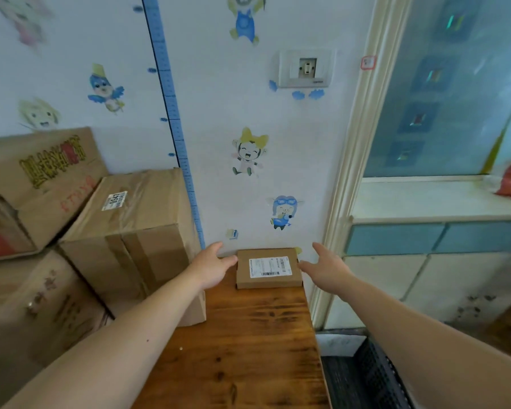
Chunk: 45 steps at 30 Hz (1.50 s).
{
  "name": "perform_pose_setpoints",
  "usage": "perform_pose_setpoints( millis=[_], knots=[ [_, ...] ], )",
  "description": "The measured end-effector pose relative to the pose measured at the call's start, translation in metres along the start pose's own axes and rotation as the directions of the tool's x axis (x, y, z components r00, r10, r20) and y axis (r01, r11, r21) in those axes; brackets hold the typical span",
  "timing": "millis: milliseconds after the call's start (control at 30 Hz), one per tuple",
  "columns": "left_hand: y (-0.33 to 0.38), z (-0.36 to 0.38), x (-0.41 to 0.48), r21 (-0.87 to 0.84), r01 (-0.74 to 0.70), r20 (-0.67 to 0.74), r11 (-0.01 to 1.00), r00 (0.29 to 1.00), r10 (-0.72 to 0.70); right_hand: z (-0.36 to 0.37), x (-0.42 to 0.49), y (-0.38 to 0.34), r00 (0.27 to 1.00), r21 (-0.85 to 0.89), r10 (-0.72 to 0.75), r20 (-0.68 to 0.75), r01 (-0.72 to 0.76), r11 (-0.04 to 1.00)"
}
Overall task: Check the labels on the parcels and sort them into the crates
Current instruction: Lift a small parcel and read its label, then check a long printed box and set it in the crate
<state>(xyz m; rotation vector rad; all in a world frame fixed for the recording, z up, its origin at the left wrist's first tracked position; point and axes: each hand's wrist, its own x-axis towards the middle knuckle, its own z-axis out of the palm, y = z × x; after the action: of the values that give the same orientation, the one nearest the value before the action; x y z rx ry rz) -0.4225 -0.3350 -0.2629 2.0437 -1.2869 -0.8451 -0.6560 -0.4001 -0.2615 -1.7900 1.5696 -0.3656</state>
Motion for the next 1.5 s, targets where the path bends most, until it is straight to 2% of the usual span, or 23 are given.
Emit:
perform_pose_setpoints(
  millis=[500,833,1033,1300,1500],
  knots=[
    [0.039,0.01,-0.134,0.002,-0.01,-0.179,1.0,0.984,0.011,-0.044,-0.096,0.03,0.988,-0.003,-0.154,0.018,0.154,0.988],
    [0.038,-0.025,-0.189,0.029,-0.049,-0.244,0.998,0.968,0.055,-0.048,-0.132,0.006,0.974,-0.041,-0.224,0.018,0.224,0.974],
    [0.01,-0.082,-0.224,0.056,-0.041,-0.303,0.998,0.951,0.056,-0.015,-0.153,-0.048,0.957,-0.057,-0.285,0.045,0.287,0.956],
    [-0.068,-0.19,-0.277,-0.007,0.059,-0.405,0.998,0.912,-0.057,0.07,-0.194,-0.142,0.902,-0.042,-0.406,0.144,0.416,0.909],
    [-0.123,-0.241,-0.308,-0.035,0.106,-0.455,0.994,0.884,-0.11,0.126,-0.215,-0.189,0.865,0.016,-0.468,0.183,0.473,0.881]
  ],
)
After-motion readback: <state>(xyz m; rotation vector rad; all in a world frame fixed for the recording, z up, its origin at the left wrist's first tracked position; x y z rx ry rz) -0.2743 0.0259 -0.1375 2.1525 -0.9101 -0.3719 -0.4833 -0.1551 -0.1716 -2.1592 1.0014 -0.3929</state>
